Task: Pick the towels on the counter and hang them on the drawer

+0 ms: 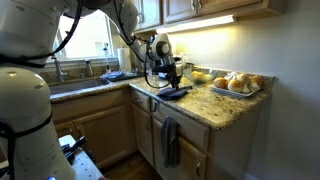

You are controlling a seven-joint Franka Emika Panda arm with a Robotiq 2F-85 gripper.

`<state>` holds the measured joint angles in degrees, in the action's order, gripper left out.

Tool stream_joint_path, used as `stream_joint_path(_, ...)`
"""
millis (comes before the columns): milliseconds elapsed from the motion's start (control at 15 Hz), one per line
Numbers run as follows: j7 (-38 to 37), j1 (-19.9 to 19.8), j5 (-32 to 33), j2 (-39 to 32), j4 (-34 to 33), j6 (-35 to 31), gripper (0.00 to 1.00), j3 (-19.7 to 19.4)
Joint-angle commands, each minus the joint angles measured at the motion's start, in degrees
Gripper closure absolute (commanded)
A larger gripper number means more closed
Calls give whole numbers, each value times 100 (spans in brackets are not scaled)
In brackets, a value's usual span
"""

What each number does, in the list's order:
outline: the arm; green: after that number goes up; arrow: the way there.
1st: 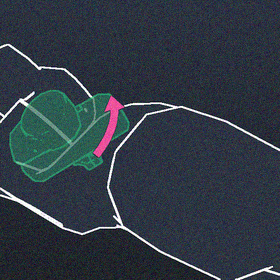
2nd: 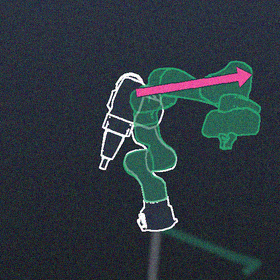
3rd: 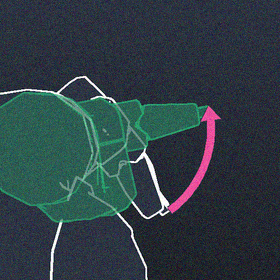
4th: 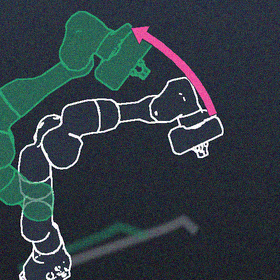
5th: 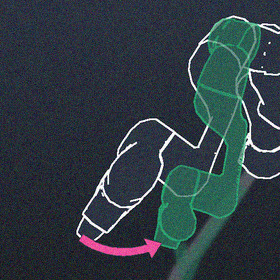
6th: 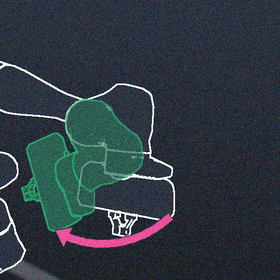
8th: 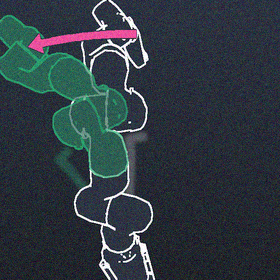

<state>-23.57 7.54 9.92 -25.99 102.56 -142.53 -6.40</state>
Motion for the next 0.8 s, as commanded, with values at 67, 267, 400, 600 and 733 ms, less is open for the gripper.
stream_joint_path(67, -203, 57, 103, 52, -326, 371, 23, -131)
stream_joint_path(267, -194, -4, 28, -118, -654, 552, 4, -123)
stream_joint_path(400, -198, -26, 3, -218, -816, 675, 0, -115)
stream_joint_path(600, -146, -56, -55, -441, -1062, 725, 0, -79)
stream_joint_path(733, -148, -46, -31, -646, -1271, 753, 0, -107)
